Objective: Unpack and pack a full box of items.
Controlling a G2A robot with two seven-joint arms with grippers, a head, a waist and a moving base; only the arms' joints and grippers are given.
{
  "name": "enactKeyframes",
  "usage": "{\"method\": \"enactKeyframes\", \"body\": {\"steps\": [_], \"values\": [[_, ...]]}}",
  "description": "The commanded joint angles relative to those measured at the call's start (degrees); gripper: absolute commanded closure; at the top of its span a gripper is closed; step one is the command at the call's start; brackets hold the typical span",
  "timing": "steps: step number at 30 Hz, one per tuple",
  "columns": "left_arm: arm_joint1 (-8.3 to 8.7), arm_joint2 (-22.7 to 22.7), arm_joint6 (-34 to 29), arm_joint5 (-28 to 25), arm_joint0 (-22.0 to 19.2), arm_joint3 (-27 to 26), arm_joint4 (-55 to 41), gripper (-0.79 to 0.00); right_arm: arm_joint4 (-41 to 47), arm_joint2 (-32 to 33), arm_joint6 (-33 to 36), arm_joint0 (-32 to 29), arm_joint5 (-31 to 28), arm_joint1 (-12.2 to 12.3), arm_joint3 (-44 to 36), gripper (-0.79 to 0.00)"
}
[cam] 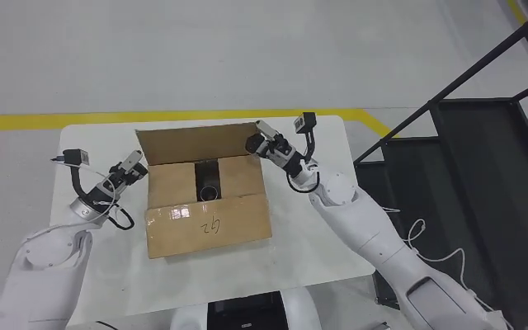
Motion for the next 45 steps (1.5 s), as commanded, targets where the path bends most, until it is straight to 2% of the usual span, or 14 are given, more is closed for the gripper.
{"method": "enactKeyframes", "body": {"steps": [1, 5, 11, 21, 25, 31, 39, 45], "values": [[-0.03, 0.2, -0.4, 0.2, -0.1, 0.2, -0.3, -0.785, -2.3, -1.5, -3.4, 2.0, -0.8, -0.9, 2.5, -0.785], [-0.07, 0.6, -1.6, 1.0, -0.3, 0.5, -0.7, -0.785, -9.3, -4.1, -7.9, 5.8, -2.3, -2.6, 8.1, -0.785], [-0.14, 1.3, -3.4, 2.1, -0.6, 1.1, -1.4, -0.785, -17.0, -7.0, -9.6, 9.6, -2.5, -4.5, 15.8, -0.785], [-0.37, 2.7, -4.9, 2.5, -1.9, 2.7, -1.8, -0.785, -19.2, -6.8, -8.5, 11.3, -4.3, -5.8, 21.4, -0.785], [-0.44, 2.8, -4.7, 2.3, -2.0, 3.2, -1.8, -0.785, -14.4, -3.8, -4.5, 10.8, -7.6, -5.4, 20.0, -0.785], [-0.52, 2.7, -3.9, 1.8, -1.9, 3.5, -1.8, -0.785, -11.0, 4.0, 5.1, 7.9, -10.0, -2.6, 13.9, -0.785], [-0.67, 2.8, -3.1, 0.9, -1.6, 3.4, -1.8, -0.785, -10.0, 12.9, 23.1, -3.3, -11.0, 1.6, -0.5, -0.785], [-0.64, 2.1, -3.0, 0.4, -1.1, 3.2, -2.0, -0.785, -11.7, 16.1, 25.7, -9.7, -11.4, 2.9, -5.7, -0.785]]}}
